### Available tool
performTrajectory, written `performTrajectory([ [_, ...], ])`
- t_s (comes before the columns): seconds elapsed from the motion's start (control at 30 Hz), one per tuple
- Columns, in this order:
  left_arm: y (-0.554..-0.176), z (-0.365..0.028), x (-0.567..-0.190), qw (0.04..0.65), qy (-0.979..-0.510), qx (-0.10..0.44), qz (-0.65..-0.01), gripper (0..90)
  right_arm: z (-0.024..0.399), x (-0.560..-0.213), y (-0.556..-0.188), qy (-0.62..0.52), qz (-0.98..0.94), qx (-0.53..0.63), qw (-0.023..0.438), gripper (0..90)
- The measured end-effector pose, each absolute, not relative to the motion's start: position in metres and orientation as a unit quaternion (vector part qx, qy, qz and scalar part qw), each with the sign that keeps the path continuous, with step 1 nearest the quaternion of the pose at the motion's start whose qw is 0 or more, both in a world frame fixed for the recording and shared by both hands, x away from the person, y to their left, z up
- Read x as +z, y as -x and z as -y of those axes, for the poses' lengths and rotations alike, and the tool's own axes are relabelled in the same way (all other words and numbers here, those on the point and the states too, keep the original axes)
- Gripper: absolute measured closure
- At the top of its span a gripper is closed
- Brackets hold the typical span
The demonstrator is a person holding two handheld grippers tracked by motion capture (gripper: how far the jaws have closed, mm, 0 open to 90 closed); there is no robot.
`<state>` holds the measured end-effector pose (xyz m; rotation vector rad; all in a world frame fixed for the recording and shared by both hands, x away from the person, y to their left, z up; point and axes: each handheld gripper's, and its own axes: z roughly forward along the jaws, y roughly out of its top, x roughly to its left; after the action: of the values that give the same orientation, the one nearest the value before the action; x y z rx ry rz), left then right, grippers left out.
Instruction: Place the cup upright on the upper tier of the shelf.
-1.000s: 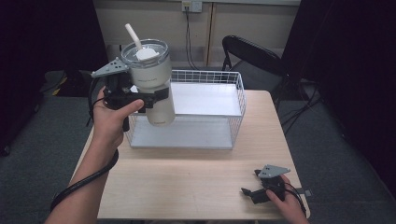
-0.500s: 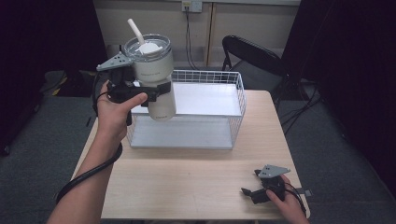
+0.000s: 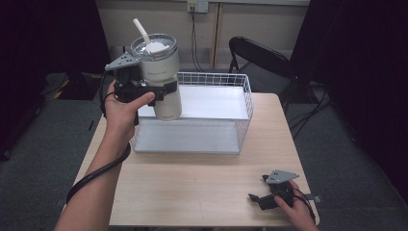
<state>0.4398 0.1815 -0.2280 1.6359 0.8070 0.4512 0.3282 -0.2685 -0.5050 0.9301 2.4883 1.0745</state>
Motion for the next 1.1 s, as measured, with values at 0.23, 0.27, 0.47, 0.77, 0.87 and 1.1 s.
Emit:
performTrajectory([
  [0.23,-0.446,-0.181,-0.227,0.587,-0.703,0.201,-0.348,9.3,0.269,-0.505,-0.328,-0.321,-0.86,0.371,0.138,7.6],
  [0.27,-0.447,-0.181,-0.227,0.587,-0.703,0.2,-0.348,9.3,0.269,-0.505,-0.328,-0.322,-0.86,0.371,0.137,7.6],
  [0.47,-0.451,-0.181,-0.227,0.587,-0.702,0.203,-0.349,9.3,0.269,-0.505,-0.328,-0.322,-0.86,0.372,0.137,7.6],
  [0.77,-0.456,-0.181,-0.228,0.59,-0.696,0.209,-0.351,9.3,0.269,-0.505,-0.328,-0.322,-0.86,0.372,0.137,7.6],
  [0.87,-0.458,-0.18,-0.229,0.59,-0.695,0.211,-0.352,9.3,0.269,-0.505,-0.328,-0.321,-0.86,0.371,0.138,7.6],
  [1.1,-0.463,-0.179,-0.23,0.588,-0.696,0.217,-0.35,9.3,0.269,-0.505,-0.328,-0.32,-0.861,0.371,0.137,7.6],
])
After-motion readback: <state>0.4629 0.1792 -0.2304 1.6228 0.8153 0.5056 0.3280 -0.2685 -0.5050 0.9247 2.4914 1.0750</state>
